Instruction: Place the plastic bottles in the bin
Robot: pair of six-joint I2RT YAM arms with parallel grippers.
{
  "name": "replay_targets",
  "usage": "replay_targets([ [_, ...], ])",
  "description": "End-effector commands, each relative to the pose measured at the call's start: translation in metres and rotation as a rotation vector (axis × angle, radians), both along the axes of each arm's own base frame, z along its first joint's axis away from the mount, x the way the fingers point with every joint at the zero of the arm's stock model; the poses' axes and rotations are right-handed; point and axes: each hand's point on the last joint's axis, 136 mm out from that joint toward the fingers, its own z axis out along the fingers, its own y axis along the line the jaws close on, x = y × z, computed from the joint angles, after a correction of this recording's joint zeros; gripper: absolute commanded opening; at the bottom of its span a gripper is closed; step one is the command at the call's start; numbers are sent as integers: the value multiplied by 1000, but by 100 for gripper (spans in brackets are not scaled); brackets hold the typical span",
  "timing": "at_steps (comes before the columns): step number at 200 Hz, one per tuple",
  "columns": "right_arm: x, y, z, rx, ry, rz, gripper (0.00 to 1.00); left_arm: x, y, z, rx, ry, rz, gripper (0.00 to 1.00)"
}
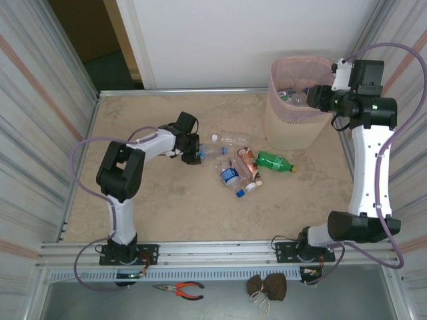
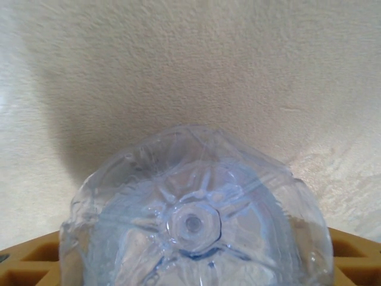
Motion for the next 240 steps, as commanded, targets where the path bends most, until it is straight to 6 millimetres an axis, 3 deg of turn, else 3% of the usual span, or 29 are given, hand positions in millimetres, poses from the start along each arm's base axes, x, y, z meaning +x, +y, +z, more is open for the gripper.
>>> replay_targets([
  [1,-11,0,10,-6,-29,3,49,-2,14,30,13,-74,0,61],
  [40,-18,8,21,20,-68,25,49,-5,26,67,38,-218,-86,60],
  [43,-18,9,12,27,-45,29,49,-4,27,72,46,-236,-98,60],
  [94,-31,37,25,130,-130,124,49,-4,33,132,164,-516,-331,56],
  [142,-52,66,49,212,-278,248,49,-3,25,208,291,-911,-589,55],
  [197,-81,115,65,267,-416,474,50,-31,23,290,443,-1329,-766,55],
  [240,-107,164,65,280,-444,686,52,-77,-8,351,396,-1738,-983,54],
])
